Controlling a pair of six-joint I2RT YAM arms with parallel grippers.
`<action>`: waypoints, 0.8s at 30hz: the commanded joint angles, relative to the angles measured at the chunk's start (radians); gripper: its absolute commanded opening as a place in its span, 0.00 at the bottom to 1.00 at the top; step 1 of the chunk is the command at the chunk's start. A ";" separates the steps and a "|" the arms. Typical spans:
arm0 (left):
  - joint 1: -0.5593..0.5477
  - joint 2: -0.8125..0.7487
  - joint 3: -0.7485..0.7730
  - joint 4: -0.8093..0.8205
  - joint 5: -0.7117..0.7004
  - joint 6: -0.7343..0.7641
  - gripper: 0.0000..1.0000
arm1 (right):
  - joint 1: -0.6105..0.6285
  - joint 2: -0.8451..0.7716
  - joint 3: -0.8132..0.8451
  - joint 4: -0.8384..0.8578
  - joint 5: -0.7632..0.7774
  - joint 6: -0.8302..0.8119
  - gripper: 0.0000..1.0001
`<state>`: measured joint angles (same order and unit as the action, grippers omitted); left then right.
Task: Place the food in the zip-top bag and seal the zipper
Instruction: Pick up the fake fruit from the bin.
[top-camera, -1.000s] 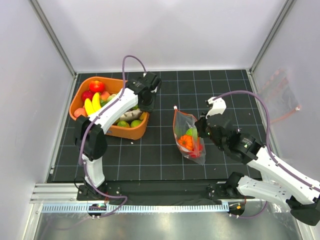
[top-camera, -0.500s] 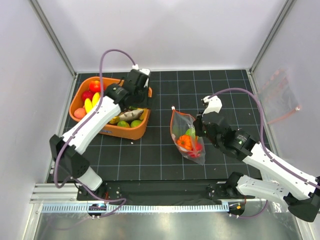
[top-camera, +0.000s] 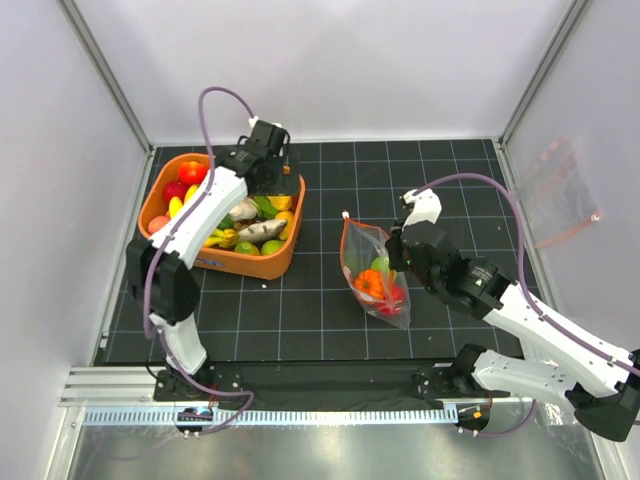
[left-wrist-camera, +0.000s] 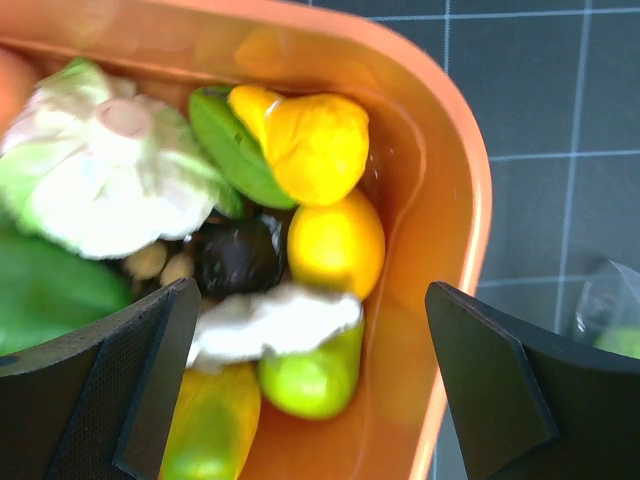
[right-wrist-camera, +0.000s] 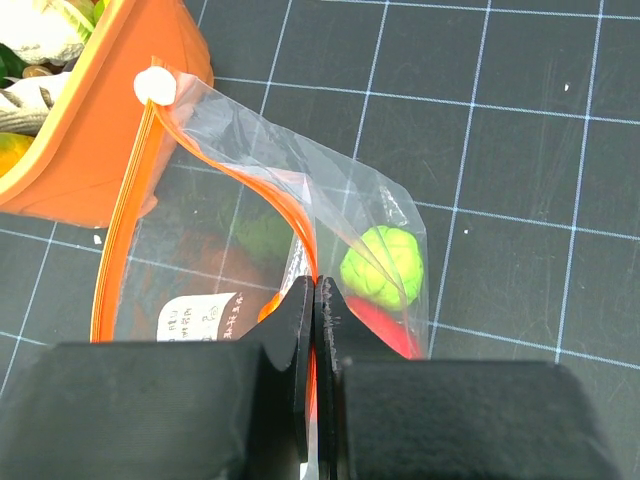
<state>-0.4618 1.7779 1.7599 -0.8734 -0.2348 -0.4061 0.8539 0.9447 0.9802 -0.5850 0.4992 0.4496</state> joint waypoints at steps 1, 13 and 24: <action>0.005 0.063 0.082 0.031 -0.014 0.032 1.00 | -0.003 -0.021 0.044 0.002 0.021 -0.011 0.01; 0.064 0.257 0.202 0.022 0.040 0.046 1.00 | -0.003 -0.038 0.046 -0.027 0.025 0.001 0.01; 0.068 0.386 0.259 0.027 0.091 0.049 1.00 | -0.003 -0.027 0.046 -0.010 0.002 0.015 0.01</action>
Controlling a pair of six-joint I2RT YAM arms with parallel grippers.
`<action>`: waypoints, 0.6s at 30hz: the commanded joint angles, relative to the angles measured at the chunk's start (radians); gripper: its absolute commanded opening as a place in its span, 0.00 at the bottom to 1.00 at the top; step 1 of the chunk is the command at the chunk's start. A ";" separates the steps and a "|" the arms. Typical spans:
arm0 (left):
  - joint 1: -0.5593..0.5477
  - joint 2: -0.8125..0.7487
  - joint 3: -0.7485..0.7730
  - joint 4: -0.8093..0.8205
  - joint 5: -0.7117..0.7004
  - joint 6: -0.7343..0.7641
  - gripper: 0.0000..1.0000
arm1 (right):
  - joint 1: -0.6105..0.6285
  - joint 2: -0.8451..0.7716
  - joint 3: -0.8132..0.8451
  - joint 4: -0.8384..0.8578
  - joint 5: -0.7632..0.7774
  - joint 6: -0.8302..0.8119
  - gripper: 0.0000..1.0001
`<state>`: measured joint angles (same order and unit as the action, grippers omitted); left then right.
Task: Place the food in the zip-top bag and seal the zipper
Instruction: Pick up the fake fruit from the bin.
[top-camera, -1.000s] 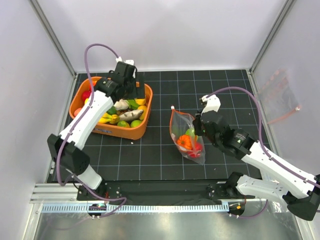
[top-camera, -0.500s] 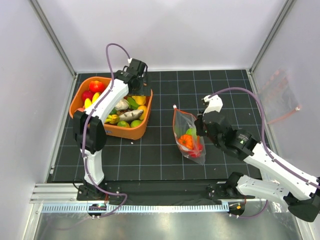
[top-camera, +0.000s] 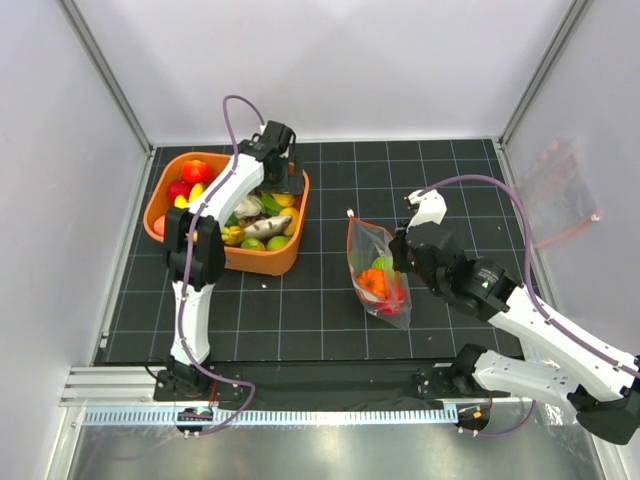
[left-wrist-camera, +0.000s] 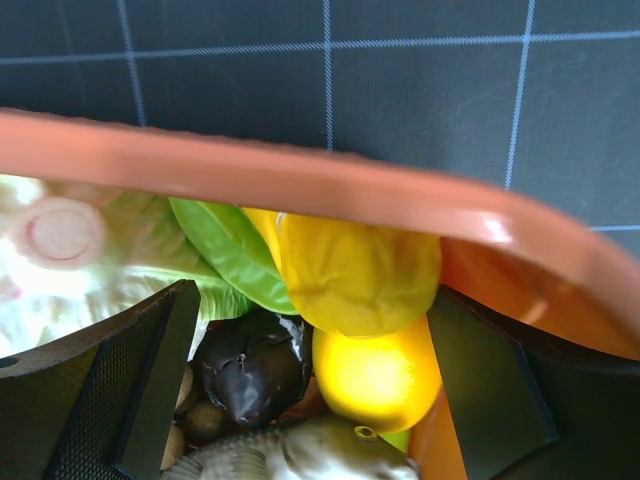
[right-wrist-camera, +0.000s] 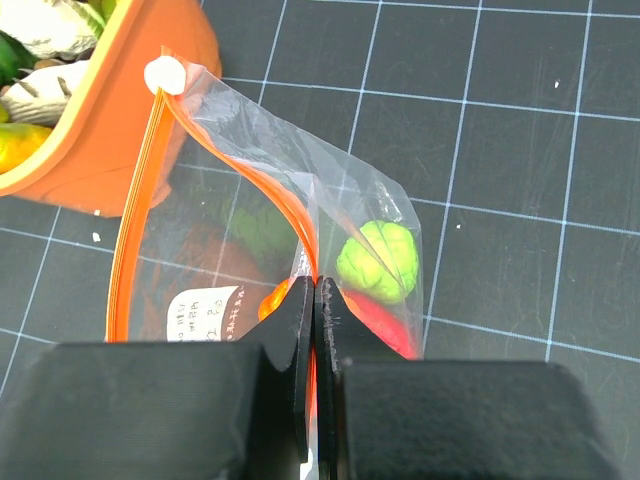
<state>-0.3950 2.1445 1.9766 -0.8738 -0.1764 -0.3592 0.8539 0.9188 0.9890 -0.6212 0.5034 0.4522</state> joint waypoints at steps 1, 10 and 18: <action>0.001 0.025 0.041 0.029 0.032 -0.001 1.00 | -0.003 -0.001 0.037 0.026 -0.002 0.014 0.01; 0.002 -0.017 -0.087 0.176 -0.035 -0.067 0.74 | -0.003 -0.021 0.025 0.028 -0.008 0.022 0.01; 0.002 -0.159 -0.266 0.438 -0.110 -0.038 0.61 | -0.003 -0.047 0.011 0.020 -0.008 0.032 0.01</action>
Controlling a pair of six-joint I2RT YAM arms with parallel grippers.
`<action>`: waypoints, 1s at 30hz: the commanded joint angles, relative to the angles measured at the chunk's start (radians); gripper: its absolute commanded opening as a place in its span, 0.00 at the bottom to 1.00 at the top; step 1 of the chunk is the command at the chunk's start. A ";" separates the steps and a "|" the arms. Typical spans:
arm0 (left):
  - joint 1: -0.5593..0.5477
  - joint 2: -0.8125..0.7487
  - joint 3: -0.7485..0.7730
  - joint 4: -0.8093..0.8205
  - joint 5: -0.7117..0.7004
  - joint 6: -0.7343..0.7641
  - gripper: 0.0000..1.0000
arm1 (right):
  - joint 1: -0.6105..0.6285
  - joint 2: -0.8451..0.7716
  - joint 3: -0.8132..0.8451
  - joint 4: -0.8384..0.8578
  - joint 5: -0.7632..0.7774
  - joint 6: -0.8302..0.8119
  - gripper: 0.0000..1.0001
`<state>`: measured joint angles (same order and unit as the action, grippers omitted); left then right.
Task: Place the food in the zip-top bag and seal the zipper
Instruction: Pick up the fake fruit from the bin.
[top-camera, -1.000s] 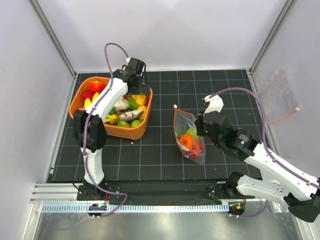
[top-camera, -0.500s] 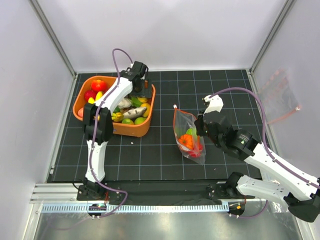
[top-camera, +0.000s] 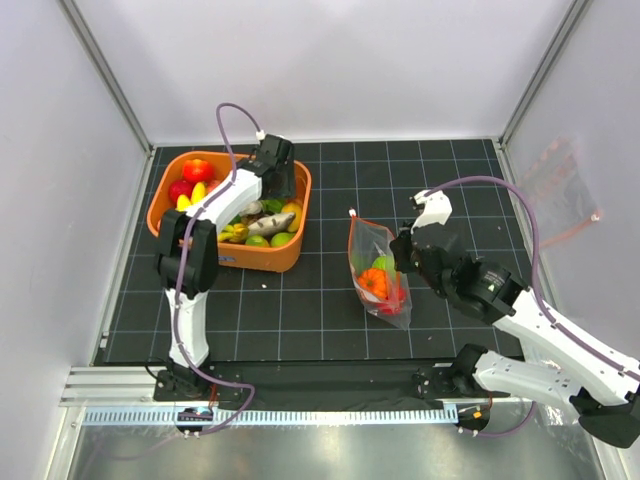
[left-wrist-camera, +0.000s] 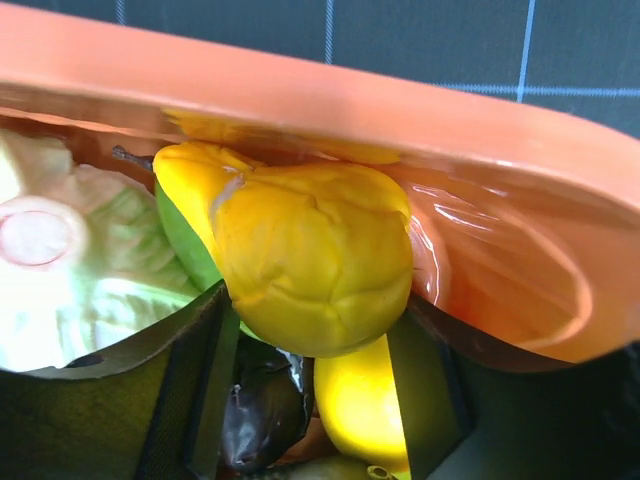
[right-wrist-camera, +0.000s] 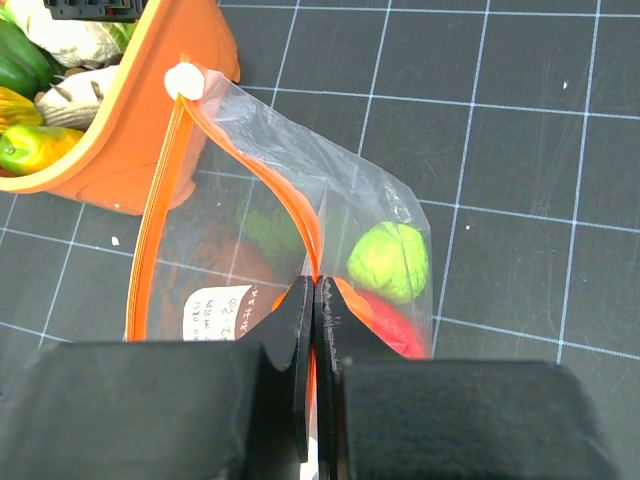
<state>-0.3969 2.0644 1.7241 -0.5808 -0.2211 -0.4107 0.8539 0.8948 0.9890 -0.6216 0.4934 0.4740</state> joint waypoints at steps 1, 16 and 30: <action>0.003 -0.092 -0.017 0.151 -0.075 0.016 0.58 | -0.003 -0.025 0.011 0.020 0.004 0.012 0.01; -0.005 -0.354 -0.205 0.203 -0.015 0.009 0.45 | -0.003 -0.002 0.002 0.046 -0.019 0.026 0.01; -0.120 -0.641 -0.293 0.104 0.228 0.056 0.42 | -0.003 0.064 0.028 0.060 -0.052 0.009 0.01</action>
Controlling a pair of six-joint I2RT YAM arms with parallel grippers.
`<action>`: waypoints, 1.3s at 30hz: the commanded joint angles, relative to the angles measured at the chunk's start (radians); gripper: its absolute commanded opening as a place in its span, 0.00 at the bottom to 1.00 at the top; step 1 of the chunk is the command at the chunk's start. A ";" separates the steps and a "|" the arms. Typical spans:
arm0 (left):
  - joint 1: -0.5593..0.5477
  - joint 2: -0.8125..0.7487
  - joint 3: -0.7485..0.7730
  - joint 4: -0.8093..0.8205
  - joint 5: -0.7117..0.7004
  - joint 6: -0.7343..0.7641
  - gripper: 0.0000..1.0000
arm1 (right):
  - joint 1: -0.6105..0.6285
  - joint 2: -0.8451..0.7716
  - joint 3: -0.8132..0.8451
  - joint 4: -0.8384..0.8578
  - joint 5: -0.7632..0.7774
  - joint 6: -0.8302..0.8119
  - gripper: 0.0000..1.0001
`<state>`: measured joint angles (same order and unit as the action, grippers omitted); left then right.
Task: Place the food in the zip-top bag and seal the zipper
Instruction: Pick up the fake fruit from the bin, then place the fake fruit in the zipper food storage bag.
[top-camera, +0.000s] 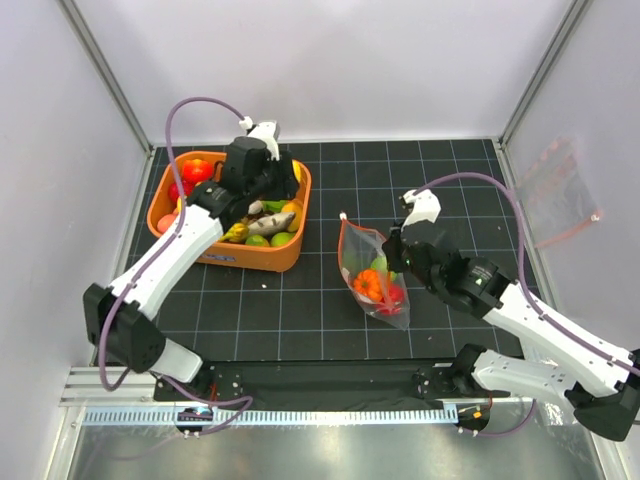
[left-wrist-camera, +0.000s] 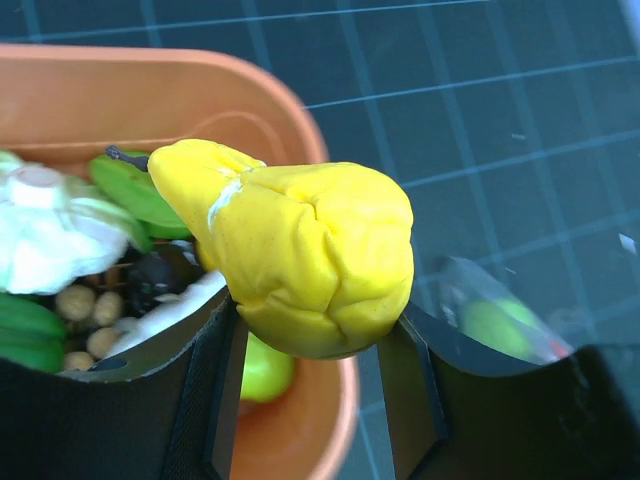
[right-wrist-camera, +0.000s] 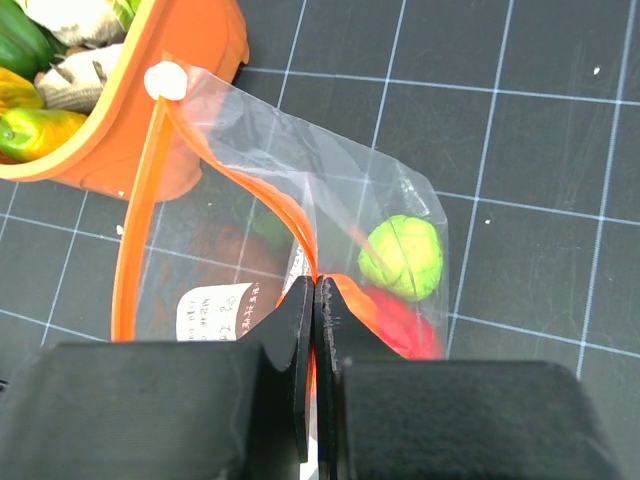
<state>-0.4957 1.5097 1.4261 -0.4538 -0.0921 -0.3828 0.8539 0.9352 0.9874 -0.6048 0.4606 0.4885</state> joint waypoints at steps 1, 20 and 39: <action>-0.036 -0.098 0.010 -0.035 0.124 0.030 0.42 | -0.003 0.030 0.031 0.054 -0.025 -0.005 0.01; -0.394 -0.243 0.005 -0.169 0.319 -0.079 0.41 | -0.004 0.056 0.125 0.080 -0.036 -0.007 0.01; -0.454 -0.092 -0.044 -0.161 0.408 -0.074 0.41 | -0.004 -0.016 0.085 0.069 -0.010 0.055 0.01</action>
<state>-0.9470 1.4204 1.3636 -0.6342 0.3031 -0.4473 0.8532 0.9394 1.0672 -0.5625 0.4263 0.5274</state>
